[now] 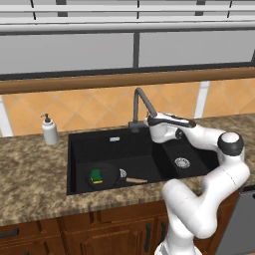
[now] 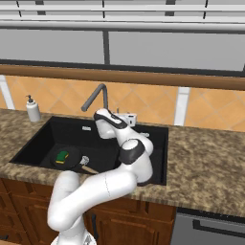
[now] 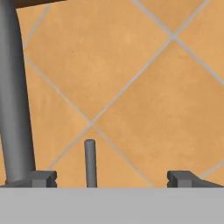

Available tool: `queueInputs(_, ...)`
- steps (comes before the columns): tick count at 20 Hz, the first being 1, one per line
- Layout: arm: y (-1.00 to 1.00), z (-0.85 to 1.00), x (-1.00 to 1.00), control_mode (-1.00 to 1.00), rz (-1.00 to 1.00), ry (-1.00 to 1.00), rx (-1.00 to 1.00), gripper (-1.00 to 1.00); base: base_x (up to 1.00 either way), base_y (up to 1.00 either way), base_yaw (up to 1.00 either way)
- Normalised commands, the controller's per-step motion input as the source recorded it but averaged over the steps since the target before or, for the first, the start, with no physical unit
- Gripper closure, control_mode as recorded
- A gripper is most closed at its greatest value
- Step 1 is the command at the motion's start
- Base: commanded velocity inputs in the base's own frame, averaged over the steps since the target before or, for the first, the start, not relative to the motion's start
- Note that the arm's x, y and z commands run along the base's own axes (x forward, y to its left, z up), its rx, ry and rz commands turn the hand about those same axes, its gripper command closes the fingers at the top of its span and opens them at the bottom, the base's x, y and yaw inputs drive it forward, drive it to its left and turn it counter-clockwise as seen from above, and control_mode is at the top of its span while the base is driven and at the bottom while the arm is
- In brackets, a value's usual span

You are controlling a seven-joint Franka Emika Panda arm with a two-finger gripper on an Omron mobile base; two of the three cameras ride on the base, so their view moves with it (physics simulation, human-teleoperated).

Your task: Pick the pan and sponge and place them into the sink. Then turn on the water.

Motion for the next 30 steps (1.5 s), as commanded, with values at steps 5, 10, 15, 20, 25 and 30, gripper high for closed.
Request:
queueInputs(5,0.18,-0.03,0.15,-1.00,-0.11,0.00,0.00,-1.00,0.00,0.00,0.00)
queueInputs(10,0.22,-0.01,0.14,-1.00,-0.11,0.00,0.00,-1.00,0.00,0.00,0.00)
queueInputs(15,0.15,0.00,0.06,-1.00,-0.09,0.00,0.00,-1.00,0.00,0.00,0.00)
queueInputs(20,0.01,0.00,0.06,-1.00,-0.04,0.00,0.00,-1.00,0.00,0.00,0.00)
queueInputs(25,-0.04,0.00,0.00,-1.00,0.00,0.00,0.00,-1.00,0.00,0.00,0.00)
queueInputs(30,-0.27,-0.02,0.00,-1.00,0.00,0.00,0.00,-1.00,0.00,0.00,0.00)
